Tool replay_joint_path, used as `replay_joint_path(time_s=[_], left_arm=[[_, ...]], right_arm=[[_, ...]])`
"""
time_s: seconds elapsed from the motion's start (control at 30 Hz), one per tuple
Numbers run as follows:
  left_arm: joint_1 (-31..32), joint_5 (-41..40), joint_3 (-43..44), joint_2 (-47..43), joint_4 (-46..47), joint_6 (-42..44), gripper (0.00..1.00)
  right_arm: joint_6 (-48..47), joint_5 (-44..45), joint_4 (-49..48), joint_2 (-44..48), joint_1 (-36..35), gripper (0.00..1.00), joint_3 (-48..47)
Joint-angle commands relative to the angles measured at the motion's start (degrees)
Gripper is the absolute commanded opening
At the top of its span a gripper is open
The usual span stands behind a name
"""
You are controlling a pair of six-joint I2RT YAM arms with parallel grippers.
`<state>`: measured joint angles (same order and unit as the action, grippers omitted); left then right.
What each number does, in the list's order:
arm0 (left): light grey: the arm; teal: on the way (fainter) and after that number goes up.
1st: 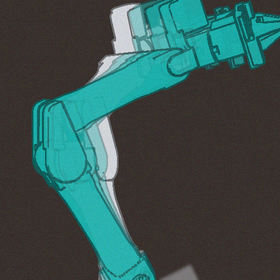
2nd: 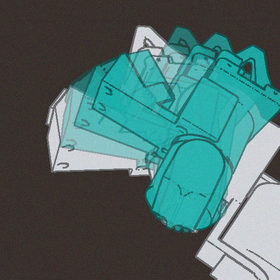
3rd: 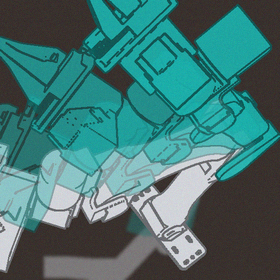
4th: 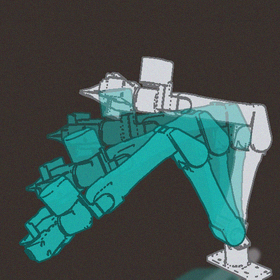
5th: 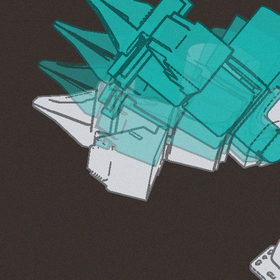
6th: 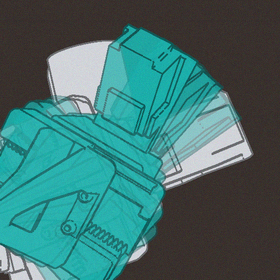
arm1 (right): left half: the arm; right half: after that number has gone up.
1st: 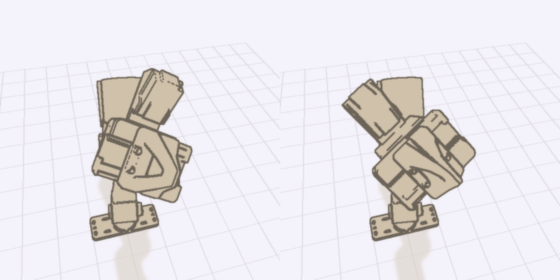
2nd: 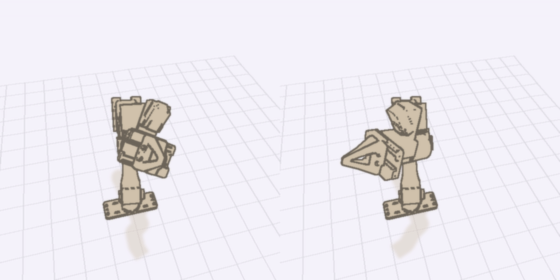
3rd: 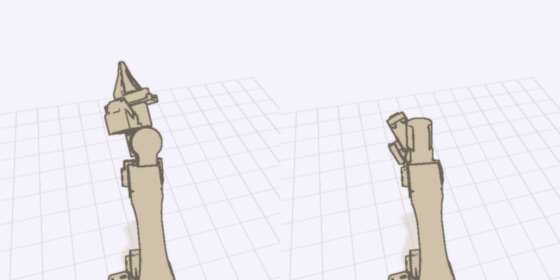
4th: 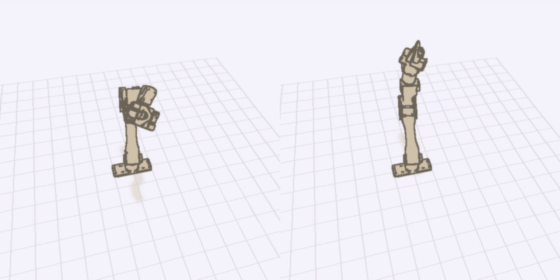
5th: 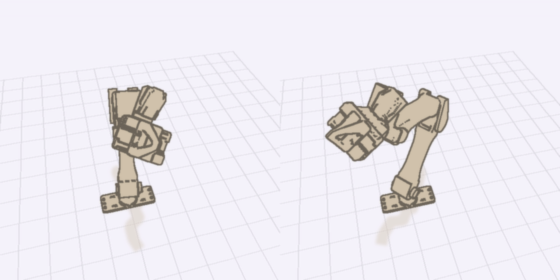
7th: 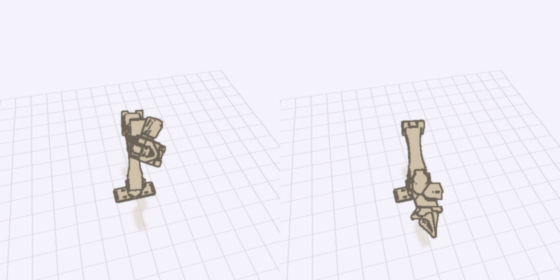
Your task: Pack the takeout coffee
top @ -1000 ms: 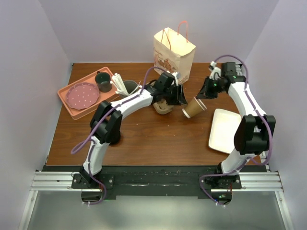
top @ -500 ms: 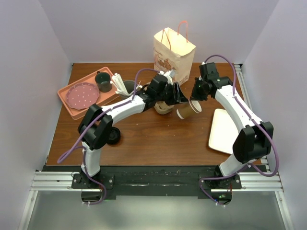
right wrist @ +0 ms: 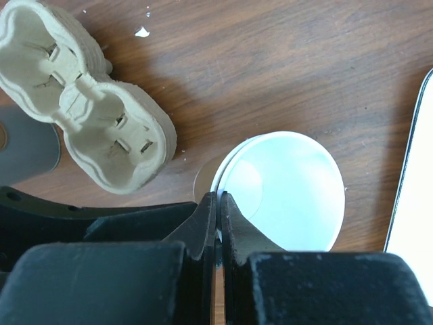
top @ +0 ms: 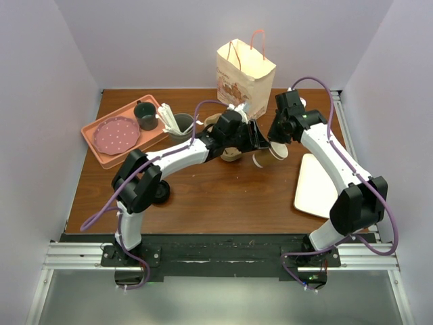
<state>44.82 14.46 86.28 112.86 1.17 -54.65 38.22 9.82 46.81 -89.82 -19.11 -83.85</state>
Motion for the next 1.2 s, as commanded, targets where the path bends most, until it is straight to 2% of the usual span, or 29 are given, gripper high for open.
replay_joint_path(time_s=[0.0, 0.6, 0.87, 1.17], left_arm=[[0.62, -2.15, -0.68, -2.03, 1.38, -0.98, 0.47], [0.8, -6.19, -1.81, 0.08, -5.65, 2.0, 0.44], [0.62, -9.53, -0.24, -1.68, -10.65, 5.08, 0.44], [0.53, -10.59, -3.93, -10.37, -11.72, 7.02, 0.49]], right_arm=[[2.04, 1.78, -0.22, 2.19, -0.66, 0.0, -0.17], [-0.16, 2.83, -1.98, 2.99, -1.01, 0.0, 2.47], [-1.92, 4.06, -0.66, 1.23, -1.1, 0.0, -2.71], [-2.44, 3.01, -0.06, 1.49, -3.03, 0.0, -4.29]])
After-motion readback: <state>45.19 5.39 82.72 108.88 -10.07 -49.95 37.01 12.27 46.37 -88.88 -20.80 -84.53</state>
